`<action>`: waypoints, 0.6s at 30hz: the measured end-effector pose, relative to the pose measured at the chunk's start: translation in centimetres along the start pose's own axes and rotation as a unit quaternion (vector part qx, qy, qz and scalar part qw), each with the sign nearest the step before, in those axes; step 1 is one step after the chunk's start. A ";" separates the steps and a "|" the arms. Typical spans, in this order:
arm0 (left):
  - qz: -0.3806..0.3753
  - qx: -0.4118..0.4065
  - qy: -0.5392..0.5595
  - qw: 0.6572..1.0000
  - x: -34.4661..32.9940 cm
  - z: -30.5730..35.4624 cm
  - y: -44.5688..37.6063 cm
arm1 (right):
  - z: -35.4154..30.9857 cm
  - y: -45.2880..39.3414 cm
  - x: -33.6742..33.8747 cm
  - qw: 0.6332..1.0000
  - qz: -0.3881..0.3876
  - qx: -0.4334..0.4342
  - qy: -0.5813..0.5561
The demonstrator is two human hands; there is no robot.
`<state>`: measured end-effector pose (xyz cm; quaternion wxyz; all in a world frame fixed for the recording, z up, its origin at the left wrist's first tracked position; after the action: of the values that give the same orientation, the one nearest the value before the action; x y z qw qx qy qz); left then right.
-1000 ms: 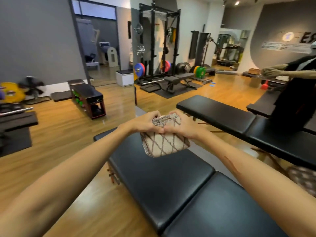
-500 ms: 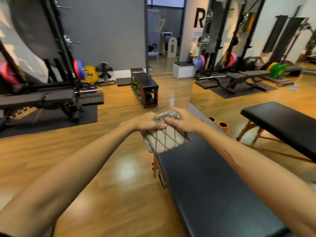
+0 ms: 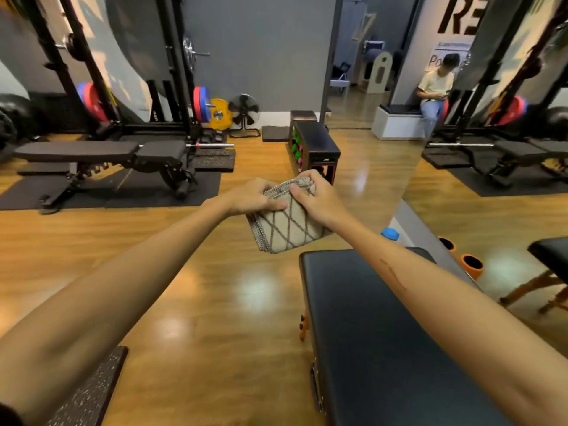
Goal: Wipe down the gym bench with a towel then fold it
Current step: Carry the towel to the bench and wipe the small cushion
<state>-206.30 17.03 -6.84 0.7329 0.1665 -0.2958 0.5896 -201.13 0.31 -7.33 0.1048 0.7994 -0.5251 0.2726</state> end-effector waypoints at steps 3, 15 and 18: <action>0.003 0.000 -0.003 1.000 3.2 -2.6 -3.1 | -0.5 -4.9 -1.5 1.000 0.018 -0.003 0.006; 0.083 0.013 0.060 0.995 19.0 -15.0 -18.3 | -2.3 -29.6 -6.0 0.997 0.048 -0.043 -0.040; 0.138 0.021 0.116 0.983 21.8 -18.1 -22.8 | -1.4 -35.3 -6.1 0.993 0.067 -0.063 -0.068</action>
<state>-177.26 38.75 -4.67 0.6701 0.0701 -0.2168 0.7064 -171.76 20.82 -5.29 0.1006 0.7710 -0.5993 0.1904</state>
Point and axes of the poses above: each hand's wrist, its own y-axis away from the middle knuckle, its own x-axis out of the back of the hand, z = x × y, the point moved 3 cm from there along -y, towards the middle knuckle, and after that the axes turned 12 degrees about -x, right-handed, at the moved point
